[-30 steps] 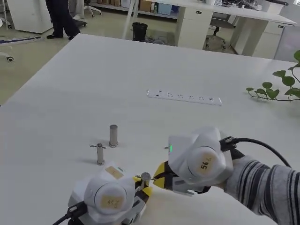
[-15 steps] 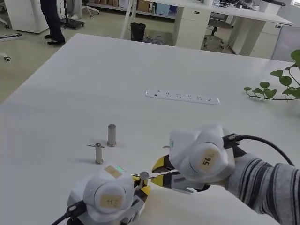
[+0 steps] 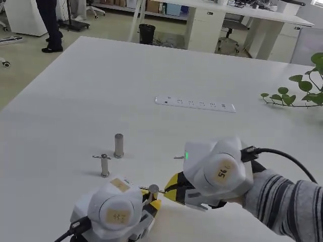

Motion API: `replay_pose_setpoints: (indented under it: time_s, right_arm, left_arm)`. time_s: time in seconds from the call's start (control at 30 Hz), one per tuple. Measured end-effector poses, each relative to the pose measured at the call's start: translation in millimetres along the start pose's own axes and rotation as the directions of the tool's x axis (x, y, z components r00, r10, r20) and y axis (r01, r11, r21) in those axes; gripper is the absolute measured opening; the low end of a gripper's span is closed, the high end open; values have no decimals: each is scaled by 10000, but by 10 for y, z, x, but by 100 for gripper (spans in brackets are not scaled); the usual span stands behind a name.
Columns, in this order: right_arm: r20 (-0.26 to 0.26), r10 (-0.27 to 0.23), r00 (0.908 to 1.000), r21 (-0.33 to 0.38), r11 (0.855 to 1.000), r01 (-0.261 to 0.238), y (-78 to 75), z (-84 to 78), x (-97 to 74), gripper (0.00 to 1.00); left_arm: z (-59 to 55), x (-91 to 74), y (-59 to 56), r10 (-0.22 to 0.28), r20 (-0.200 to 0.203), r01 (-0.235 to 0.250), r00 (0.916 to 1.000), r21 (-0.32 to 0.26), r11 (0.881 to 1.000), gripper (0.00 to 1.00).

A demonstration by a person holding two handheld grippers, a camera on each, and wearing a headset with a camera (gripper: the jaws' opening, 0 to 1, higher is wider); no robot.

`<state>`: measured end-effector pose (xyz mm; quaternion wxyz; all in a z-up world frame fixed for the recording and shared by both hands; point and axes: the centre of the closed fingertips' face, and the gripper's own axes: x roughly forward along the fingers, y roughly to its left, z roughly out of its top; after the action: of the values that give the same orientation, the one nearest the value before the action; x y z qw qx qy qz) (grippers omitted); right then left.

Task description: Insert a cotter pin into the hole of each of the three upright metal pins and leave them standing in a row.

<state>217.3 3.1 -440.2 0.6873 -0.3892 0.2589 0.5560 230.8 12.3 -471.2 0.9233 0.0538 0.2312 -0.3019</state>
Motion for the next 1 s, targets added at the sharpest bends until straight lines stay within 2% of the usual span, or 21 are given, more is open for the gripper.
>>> replay_pose_setpoints:
  time_s: [0.5,0.8,0.9,0.93,1.0]
  right_arm:
    - [-47,-7,10000,-352,9994,5,-4,17,24,0]
    - [-27,-134,9999,25,9999,135,-10,7,46,0]
    - [-37,-192,9998,117,9997,193,-20,1,47,2]
    - [-41,-210,9998,150,9997,211,-27,1,45,4]
    - [22,-192,9998,260,9995,192,-39,16,36,7]
  left_arm:
    - [0,5,1,121,-28,-121,9999,-1,9999,10]
    - [-8,8,4,34,-162,-37,9999,-178,9998,10]
    - [-49,-10,29,129,-367,-129,9992,1,9999,17]
    - [-77,-21,25,61,-523,-67,9986,-112,9999,20]
    - [-64,-52,39,-2,-520,-5,9986,-139,9999,25]
